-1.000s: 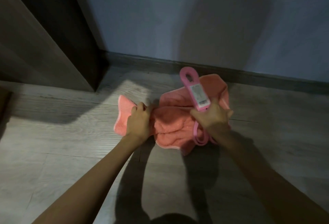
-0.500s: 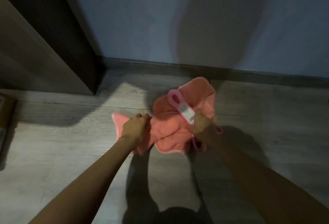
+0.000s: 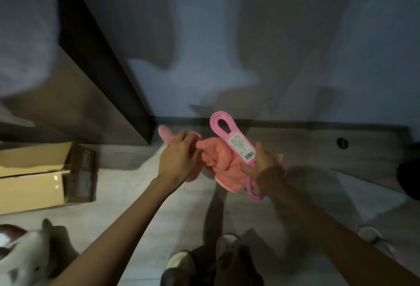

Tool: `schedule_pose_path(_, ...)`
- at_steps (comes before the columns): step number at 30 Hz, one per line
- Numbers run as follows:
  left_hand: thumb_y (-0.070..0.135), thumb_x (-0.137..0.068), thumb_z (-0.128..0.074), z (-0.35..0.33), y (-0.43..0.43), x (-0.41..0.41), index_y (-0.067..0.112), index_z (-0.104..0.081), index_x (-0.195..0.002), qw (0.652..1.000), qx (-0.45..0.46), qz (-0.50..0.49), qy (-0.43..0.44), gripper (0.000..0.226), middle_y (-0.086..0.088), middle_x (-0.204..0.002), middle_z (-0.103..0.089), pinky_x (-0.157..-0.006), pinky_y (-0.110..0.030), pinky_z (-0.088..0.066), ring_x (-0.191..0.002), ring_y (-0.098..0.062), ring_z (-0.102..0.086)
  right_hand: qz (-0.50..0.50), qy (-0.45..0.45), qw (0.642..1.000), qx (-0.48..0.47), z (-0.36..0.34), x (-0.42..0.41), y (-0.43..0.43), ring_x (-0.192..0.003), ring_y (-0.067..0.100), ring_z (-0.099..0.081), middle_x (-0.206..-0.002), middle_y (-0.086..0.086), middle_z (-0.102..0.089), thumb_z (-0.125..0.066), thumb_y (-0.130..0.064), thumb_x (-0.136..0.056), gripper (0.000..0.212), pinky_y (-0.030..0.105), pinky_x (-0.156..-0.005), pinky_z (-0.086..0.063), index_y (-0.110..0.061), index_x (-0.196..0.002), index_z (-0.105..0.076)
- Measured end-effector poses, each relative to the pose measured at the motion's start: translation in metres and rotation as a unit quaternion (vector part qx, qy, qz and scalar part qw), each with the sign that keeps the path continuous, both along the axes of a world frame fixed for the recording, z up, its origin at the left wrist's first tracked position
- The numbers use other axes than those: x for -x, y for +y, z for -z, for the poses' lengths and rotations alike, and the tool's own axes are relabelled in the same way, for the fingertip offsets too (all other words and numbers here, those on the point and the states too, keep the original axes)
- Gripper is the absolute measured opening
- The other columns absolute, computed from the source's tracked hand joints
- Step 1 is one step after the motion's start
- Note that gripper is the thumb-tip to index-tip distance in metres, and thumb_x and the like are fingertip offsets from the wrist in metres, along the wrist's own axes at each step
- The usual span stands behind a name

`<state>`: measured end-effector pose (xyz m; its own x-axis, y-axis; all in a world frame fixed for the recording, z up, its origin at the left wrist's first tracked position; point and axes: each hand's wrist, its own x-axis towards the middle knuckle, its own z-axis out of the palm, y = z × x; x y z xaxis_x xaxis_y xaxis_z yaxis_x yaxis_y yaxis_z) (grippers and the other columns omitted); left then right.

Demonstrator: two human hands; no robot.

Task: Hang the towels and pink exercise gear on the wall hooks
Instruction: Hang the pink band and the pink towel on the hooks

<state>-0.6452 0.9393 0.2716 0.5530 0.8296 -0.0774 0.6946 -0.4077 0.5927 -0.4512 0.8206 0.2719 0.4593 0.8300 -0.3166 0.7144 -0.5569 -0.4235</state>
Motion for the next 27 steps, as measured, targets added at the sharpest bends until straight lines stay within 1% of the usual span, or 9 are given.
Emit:
schedule_pose_path(4,0.032,-0.088,-0.058,-0.148,-0.013,-0.007,0.017,-0.057,-0.115,0.999,-0.03,0.008,-0.025,0.031,-0.004,-0.119,-0.057,-0.078,-0.043,-0.055,-0.1,-0.026,-0.06,0.012,0.002,1.0,-0.002,-0.144,-0.001,-0.013,-0.093,0.029,-0.059,-0.103,0.009,-0.065,-0.068,-0.034,-0.078,0.041,0.037,-0.081,-0.03,-0.02,-0.095,-0.033)
schedule_pose_path(9,0.029,-0.087,-0.059,-0.302,-0.04,-0.004,0.016,-0.059,-0.112,0.996,-0.063,0.006,-0.06,0.028,-0.004,-0.116,-0.056,-0.076,-0.04,-0.052,-0.101,-0.025,-0.057,-0.005,0.011,0.999,-0.05,-0.296,-0.002,-0.043,-0.091,0.023,-0.063,-0.101,0.001,-0.066,-0.07,-0.034,-0.077,0.04,0.024,-0.061,-0.034,-0.02,-0.099,-0.04)
schedule_pose_path(11,0.031,-0.087,-0.058,-0.345,-0.049,-0.001,0.02,-0.059,-0.112,0.995,-0.066,0.022,-0.069,0.028,0.001,-0.117,-0.056,-0.076,-0.04,-0.052,-0.102,-0.021,-0.056,-0.004,0.013,0.997,-0.073,-0.339,-0.003,-0.057,-0.087,0.021,-0.065,-0.095,-0.005,-0.065,-0.072,-0.037,-0.073,0.04,0.028,-0.064,-0.044,-0.026,-0.092,-0.038)
schedule_pose_path(13,0.033,-0.087,-0.056,-0.383,-0.056,0.002,0.023,-0.058,-0.112,0.993,-0.065,0.045,-0.085,0.027,0.005,-0.117,-0.056,-0.078,-0.04,-0.052,-0.104,-0.017,-0.056,0.004,0.008,0.996,-0.089,-0.378,-0.002,-0.072,-0.087,0.019,-0.065,-0.093,-0.008,-0.065,-0.073,-0.038,-0.071,0.039,0.033,-0.075,-0.047,-0.029,-0.088,-0.038)
schedule_pose_path(16,0.025,-0.086,-0.059,-0.43,-0.064,0.0,0.018,-0.06,-0.111,0.989,-0.077,0.075,-0.102,0.026,-0.001,-0.113,-0.058,-0.081,-0.032,-0.046,-0.101,-0.021,-0.057,0.014,-0.008,0.994,-0.109,-0.426,-0.001,-0.093,-0.088,0.017,-0.062,-0.097,-0.006,-0.066,-0.072,-0.035,-0.073,0.036,0.04,-0.086,-0.045,-0.026,-0.091,-0.042)
schedule_pose_path(18,0.024,-0.086,-0.06,-0.458,-0.07,-0.004,0.015,-0.06,-0.111,0.987,-0.09,0.089,-0.101,0.026,-0.006,-0.109,-0.059,-0.08,-0.03,-0.041,-0.098,-0.024,-0.057,0.019,-0.034,0.99,-0.133,-0.454,-0.001,-0.107,-0.085,0.017,-0.059,-0.096,-0.005,-0.066,-0.071,-0.034,-0.073,0.035,0.035,-0.083,-0.036,-0.023,-0.089,-0.042)
schedule_pose_path(22,0.022,-0.088,-0.055,-0.501,-0.086,-0.017,0.021,-0.052,-0.122,0.987,-0.096,0.099,-0.086,0.034,-0.01,-0.11,-0.056,-0.082,-0.033,-0.039,-0.102,-0.029,-0.053,0.041,-0.059,0.981,-0.178,-0.498,0.001,-0.131,-0.08,0.021,-0.056,-0.085,-0.008,-0.06,-0.069,-0.035,-0.072,0.035,0.032,-0.072,-0.025,-0.026,-0.084,-0.038)
schedule_pose_path(25,0.011,-0.085,-0.051,-0.53,-0.094,-0.029,0.024,-0.05,-0.127,0.983,-0.056,0.134,-0.112,0.044,-0.013,-0.108,-0.058,-0.09,-0.034,-0.039,-0.105,-0.029,-0.049,0.063,-0.067,0.975,-0.204,-0.52,0.001,-0.147,-0.083,0.022,-0.058,-0.086,-0.01,-0.061,-0.07,-0.03,-0.072,0.034,0.034,-0.075,-0.031,-0.027,-0.086,-0.039)
schedule_pose_path(27,0.009,-0.081,-0.046,-0.551,-0.098,-0.039,0.025,-0.055,-0.122,0.975,-0.028,0.171,-0.137,0.045,-0.007,-0.109,-0.064,-0.095,-0.033,-0.041,-0.105,-0.025,-0.053,0.077,-0.067,0.97,-0.222,-0.534,-0.001,-0.156,-0.084,0.023,-0.059,-0.086,-0.011,-0.061,-0.07,-0.031,-0.072,0.033,0.035,-0.076,-0.033,-0.025,-0.09,-0.042)
